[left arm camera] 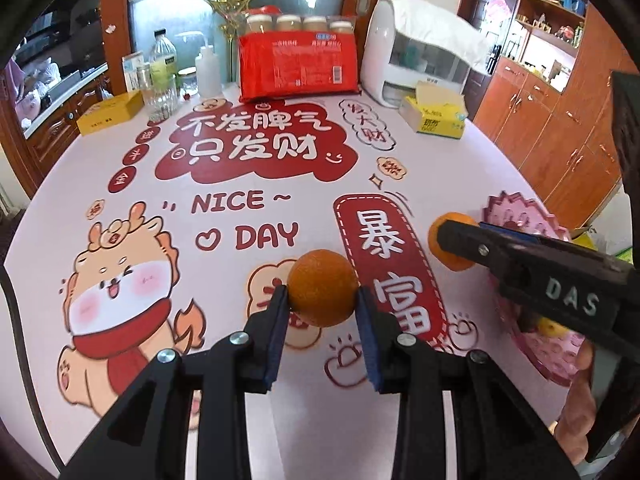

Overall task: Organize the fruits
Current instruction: 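Carry the mandarin with the left tool while the right tool carries its mandarin into the bowl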

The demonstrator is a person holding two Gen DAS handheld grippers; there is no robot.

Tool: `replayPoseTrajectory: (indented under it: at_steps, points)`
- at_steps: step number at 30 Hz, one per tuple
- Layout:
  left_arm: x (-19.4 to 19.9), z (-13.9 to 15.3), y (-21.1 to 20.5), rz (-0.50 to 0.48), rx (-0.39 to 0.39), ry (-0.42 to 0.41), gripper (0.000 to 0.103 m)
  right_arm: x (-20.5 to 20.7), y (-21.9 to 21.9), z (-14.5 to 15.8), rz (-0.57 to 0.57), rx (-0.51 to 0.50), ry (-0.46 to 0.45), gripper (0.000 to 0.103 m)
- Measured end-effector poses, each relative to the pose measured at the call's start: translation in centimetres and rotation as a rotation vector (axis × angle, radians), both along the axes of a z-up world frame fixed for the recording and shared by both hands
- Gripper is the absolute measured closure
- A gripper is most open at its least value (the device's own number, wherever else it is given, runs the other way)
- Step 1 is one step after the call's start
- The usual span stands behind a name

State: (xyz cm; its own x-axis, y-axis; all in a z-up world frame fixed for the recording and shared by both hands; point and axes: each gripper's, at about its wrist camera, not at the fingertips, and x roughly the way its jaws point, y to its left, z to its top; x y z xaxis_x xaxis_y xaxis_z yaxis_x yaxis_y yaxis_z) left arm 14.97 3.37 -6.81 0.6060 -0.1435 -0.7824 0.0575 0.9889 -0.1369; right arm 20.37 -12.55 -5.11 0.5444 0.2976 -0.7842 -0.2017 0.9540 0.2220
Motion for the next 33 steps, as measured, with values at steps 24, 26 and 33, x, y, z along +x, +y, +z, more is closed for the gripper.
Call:
replayPoseTrajectory:
  at_steps: [24,26,33]
  points:
    - [-1.3,3.8,-15.2,-0.300,0.003,-0.080,0.071,-14.0,-17.2,2.9,-0.316,-0.072,-0.260,0.064]
    - [-0.6,3.7,-16.8,-0.324,0.011,-0.087,0.071,-13.6,-18.4,2.6,-0.359,-0.074,-0.257,0.064]
    - [2.1,2.2,-20.9,-0.367,0.026,-0.074,0.071,-11.8,-20.5,0.7,-0.435,-0.097,-0.233,0.064]
